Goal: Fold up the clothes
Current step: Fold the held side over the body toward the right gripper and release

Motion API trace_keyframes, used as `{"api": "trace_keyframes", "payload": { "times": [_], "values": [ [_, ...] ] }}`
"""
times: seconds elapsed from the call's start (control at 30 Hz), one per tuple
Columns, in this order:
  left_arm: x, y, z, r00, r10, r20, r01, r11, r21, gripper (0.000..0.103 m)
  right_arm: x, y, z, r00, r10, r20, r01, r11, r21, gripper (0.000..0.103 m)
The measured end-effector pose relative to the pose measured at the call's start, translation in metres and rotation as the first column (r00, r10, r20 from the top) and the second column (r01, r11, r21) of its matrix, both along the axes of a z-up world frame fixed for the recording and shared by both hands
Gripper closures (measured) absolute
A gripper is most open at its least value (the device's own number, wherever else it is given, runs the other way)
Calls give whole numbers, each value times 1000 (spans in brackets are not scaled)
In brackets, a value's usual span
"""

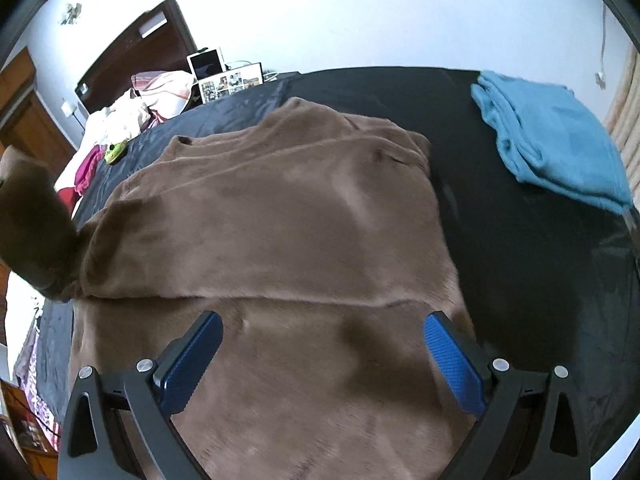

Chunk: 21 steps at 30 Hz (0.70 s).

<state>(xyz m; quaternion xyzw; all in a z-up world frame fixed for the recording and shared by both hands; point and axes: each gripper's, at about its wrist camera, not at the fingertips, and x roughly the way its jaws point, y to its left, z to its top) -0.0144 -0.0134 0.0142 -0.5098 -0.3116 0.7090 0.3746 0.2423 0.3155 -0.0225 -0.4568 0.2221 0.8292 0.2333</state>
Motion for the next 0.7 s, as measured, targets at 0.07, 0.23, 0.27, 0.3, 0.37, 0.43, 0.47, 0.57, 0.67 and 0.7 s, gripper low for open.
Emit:
{"api": "trace_keyframes", "payload": {
  "times": [0.07,0.23,0.27,0.3,0.37,0.43,0.47,0.57,0.67,0.7],
  "values": [
    [11,27,-1,999,-33,-20,33,999,-25,85,10,6,-1,1000,5,-3,-5,1000,-7,1],
    [41,96,-3,984,-136,-113,118,981,-153,85,28,22,-2,1000,-9,-10,9,1000,-14,1],
    [48,110,-5,979,-161,-128,137,974,-183,85,31,26,-2,1000,-12,-11,12,1000,-17,1],
    [55,121,-8,973,-185,-139,154,966,-209,85,34,30,-2,1000,-16,-11,16,1000,-19,1],
    [70,139,-13,961,-228,-157,184,949,-257,85,37,35,-3,1000,-22,-12,22,999,-25,1],
    [82,160,-21,945,-271,-182,205,926,-318,85,40,41,-4,999,-29,-14,28,999,-30,1],
    [88,170,-25,935,-297,-191,217,910,-352,83,41,44,-5,999,-32,-15,31,999,-33,1],
    [104,191,-36,907,-372,-196,266,869,-416,68,43,51,-7,999,-32,-16,32,999,-41,1],
    [115,204,-43,881,-435,-187,321,839,-439,46,44,54,-9,1000,-24,-17,23,999,-49,1],
    [119,208,-45,871,-455,-184,339,828,-446,43,43,55,-11,1000,-21,-18,20,998,-52,1]
  ]
}}
